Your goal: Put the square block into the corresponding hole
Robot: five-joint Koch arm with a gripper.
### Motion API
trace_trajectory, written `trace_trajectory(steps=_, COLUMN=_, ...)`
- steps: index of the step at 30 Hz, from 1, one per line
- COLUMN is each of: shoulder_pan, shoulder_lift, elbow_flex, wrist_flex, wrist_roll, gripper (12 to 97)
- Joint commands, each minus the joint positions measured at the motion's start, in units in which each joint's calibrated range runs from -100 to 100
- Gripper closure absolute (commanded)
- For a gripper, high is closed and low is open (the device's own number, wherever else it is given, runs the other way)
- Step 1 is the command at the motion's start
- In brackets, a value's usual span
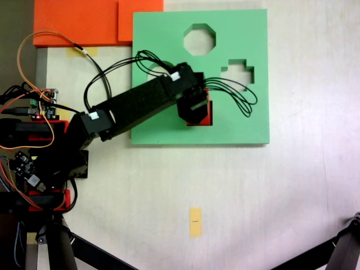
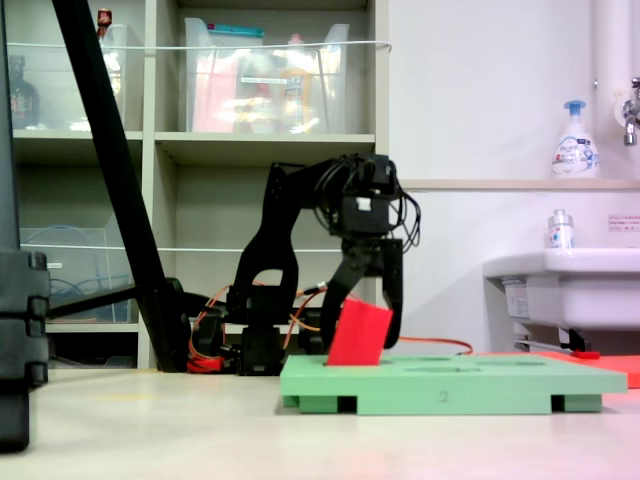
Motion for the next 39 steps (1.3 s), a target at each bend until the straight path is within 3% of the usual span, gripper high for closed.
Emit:
trace_trajectory(steps=1, shoulder_pan=0.39, shoulder_lift=-0.67, elbow_flex=2.96, wrist_flex=3.27, wrist_roll=0.29, gripper=79.2)
trace_trajectory(steps=7, shoulder_pan=-0.83, shoulder_lift=0.86, elbow_flex=0.76, wrist_flex=2.50, wrist_roll=-0.29, gripper=72.8)
trace_trajectory(steps=11, shoulder_pan=-1.95, shoulder_lift=-3.47, elbow_flex=-3.82, wrist_flex=3.56, wrist_roll=-2.10, gripper=56.2)
trace_trajectory(steps=18, shoulder_pan=-3.91, shoulder_lift=-24.69, elbow_flex=-26.95, wrist_flex=18.68, wrist_roll=-3.47, gripper=38.9)
trace_trajectory(steps=21, shoulder_pan=-4.54, shoulder_lift=-34.19, elbow_flex=-31.04, wrist_flex=20.13, wrist_roll=-3.66, gripper=21.6)
trace_trajectory(steps=28, shoulder_pan=-5.91, shoulder_lift=-65.06, elbow_flex=-35.13, wrist_flex=20.32, wrist_roll=-6.89, gripper=20.8)
trace_trajectory(steps=39, shoulder_pan=-11.72, shoulder_lift=-104.72, elbow_flex=-35.33, wrist_flex=20.51, wrist_roll=-26.18, gripper=21.6)
